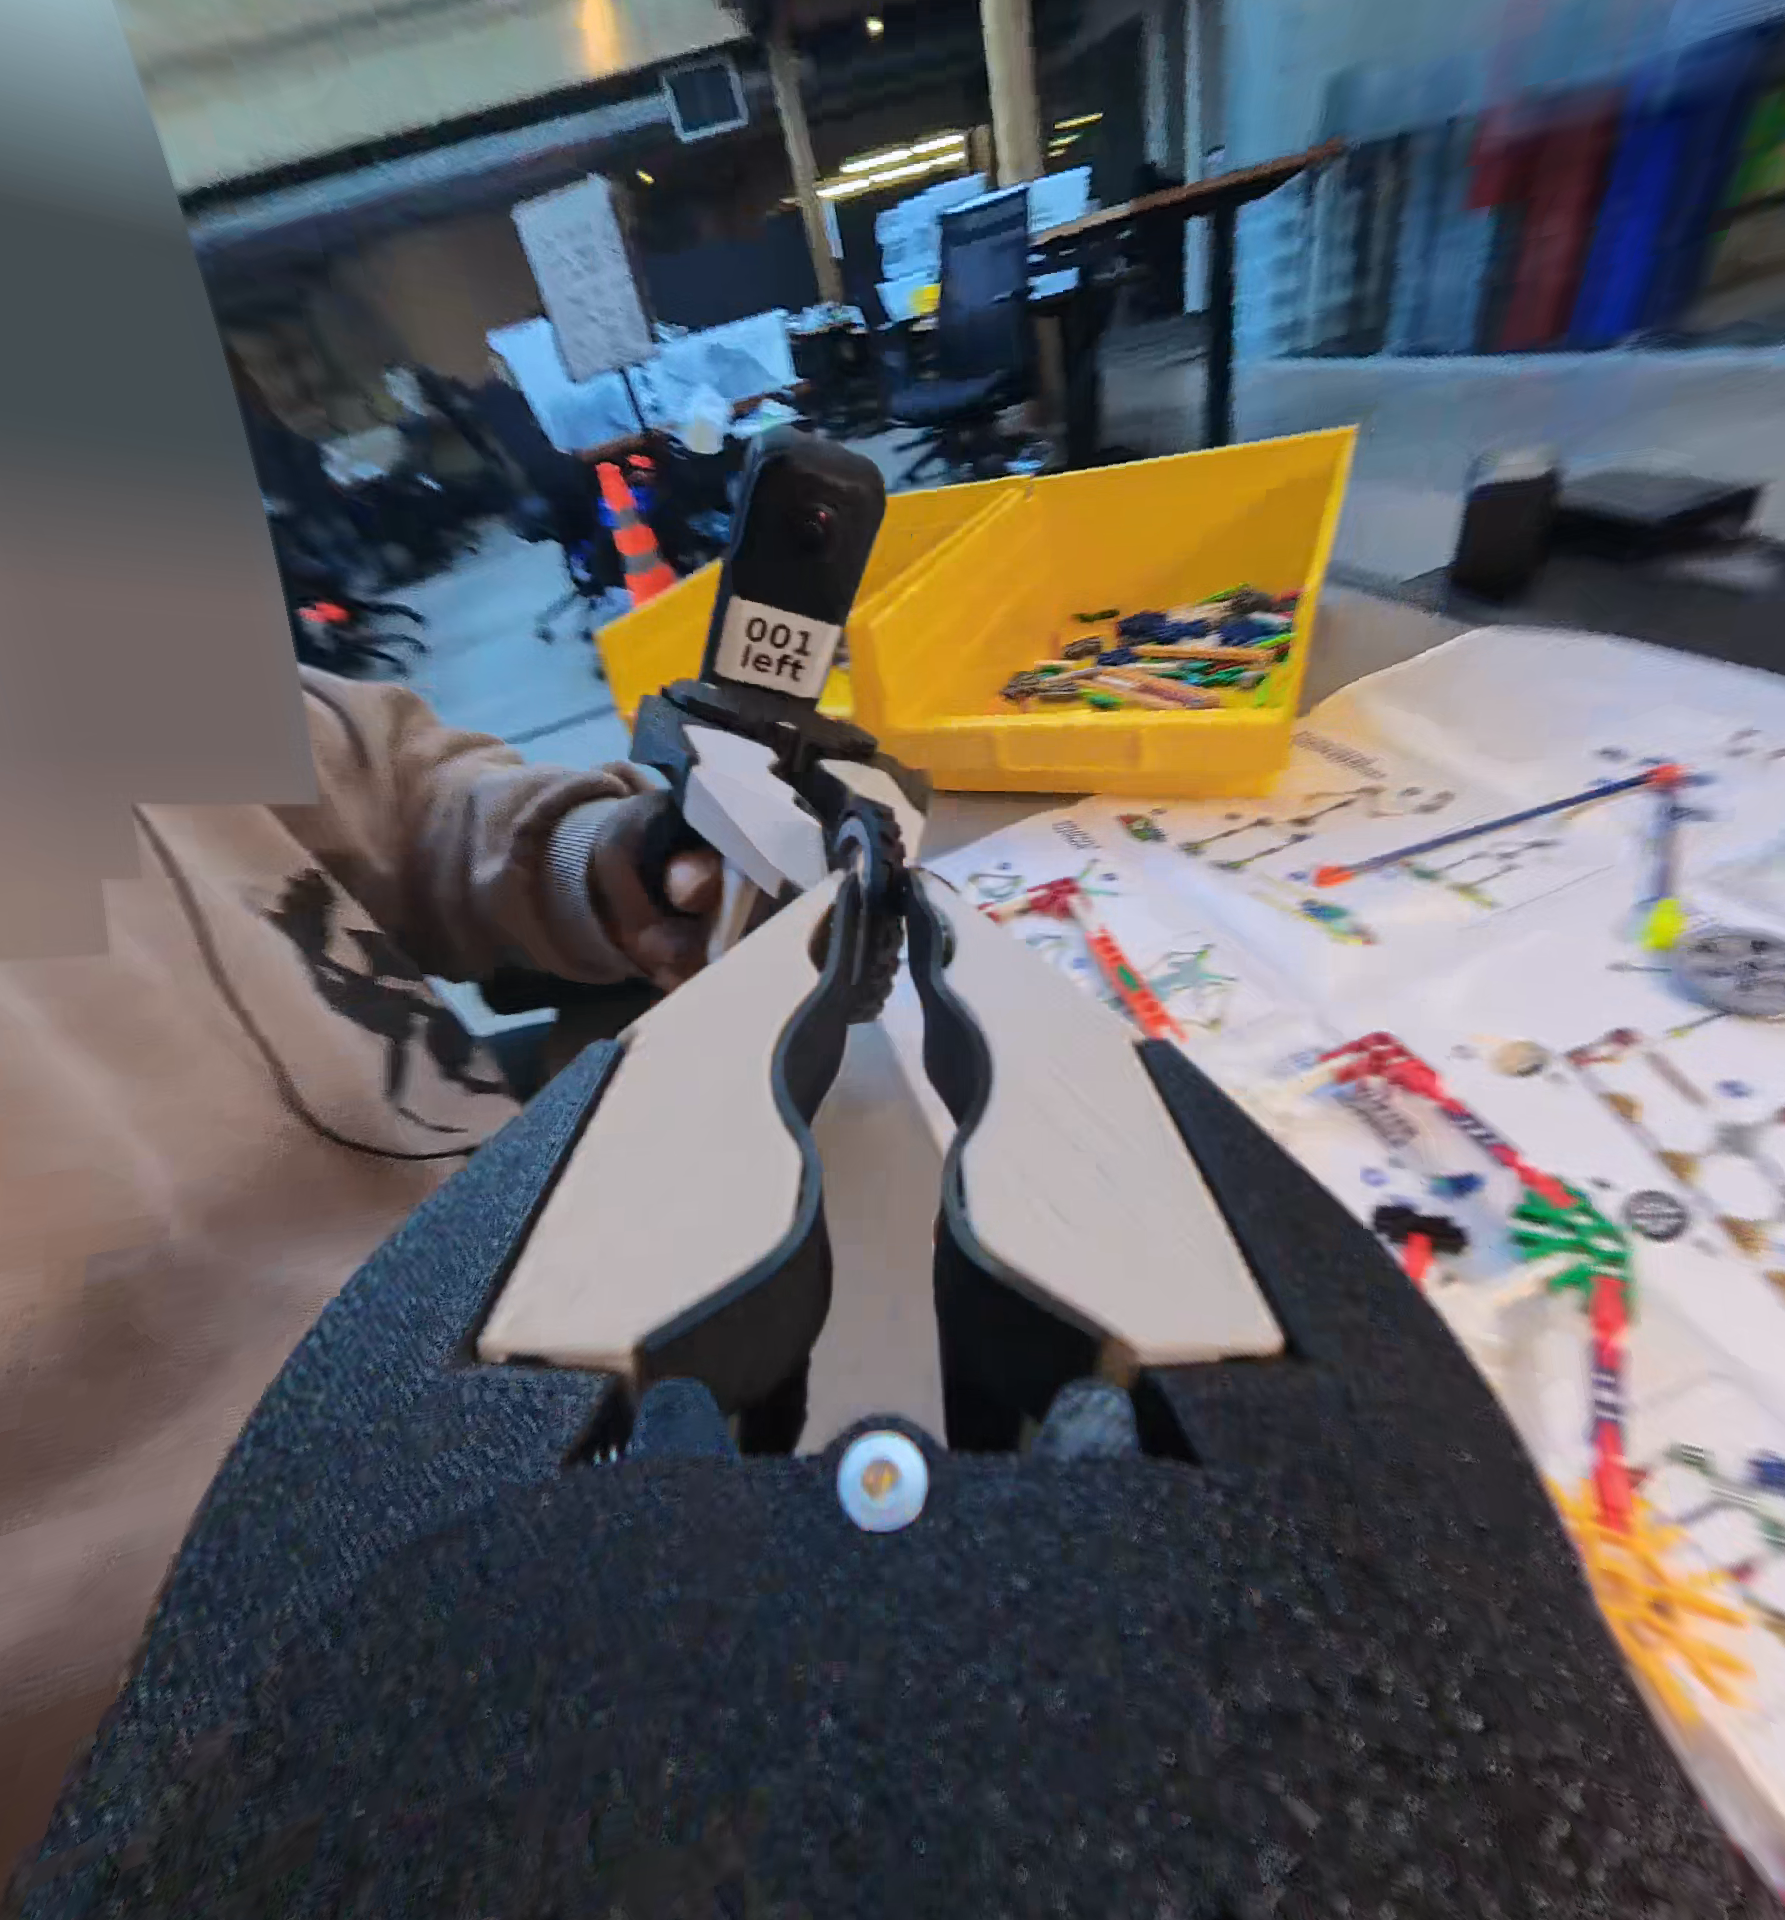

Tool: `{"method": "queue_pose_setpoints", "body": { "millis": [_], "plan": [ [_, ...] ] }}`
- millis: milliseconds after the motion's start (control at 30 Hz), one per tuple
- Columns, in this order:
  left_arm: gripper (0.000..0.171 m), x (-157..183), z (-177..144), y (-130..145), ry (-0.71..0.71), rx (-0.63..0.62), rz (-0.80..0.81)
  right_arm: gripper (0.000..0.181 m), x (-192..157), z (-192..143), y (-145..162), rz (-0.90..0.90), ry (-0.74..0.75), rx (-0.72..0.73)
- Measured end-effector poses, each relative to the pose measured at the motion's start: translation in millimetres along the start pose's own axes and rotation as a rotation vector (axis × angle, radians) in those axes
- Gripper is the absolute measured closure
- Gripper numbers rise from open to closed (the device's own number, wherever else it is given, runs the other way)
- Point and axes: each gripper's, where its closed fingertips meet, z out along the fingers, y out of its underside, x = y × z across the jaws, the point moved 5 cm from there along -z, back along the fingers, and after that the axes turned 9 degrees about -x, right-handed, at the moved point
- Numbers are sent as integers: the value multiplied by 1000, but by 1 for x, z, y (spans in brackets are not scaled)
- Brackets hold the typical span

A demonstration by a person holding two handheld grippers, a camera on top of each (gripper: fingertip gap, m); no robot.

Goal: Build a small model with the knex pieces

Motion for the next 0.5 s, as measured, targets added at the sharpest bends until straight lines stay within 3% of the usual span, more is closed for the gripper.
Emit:
{"method": "queue_pose_setpoints", "body": {
  "millis": [100, 233, 367, 500],
  "plan": [
    [167, 4, 0, 0, -6, -16, 56, 169, 0, -2, -1, 211, -217, -2],
    [167, 5, 0, 1, -34, -35, 123, 170, 4, -1, 1, 397, -356, 0],
    [167, 8, 0, 3, -52, -69, 193, 175, 5, 0, 5, 443, -406, 3],
    [167, 10, 0, 5, -29, -79, 164, 177, 3, 2, 2, 364, -337, 23]
  ]
}}
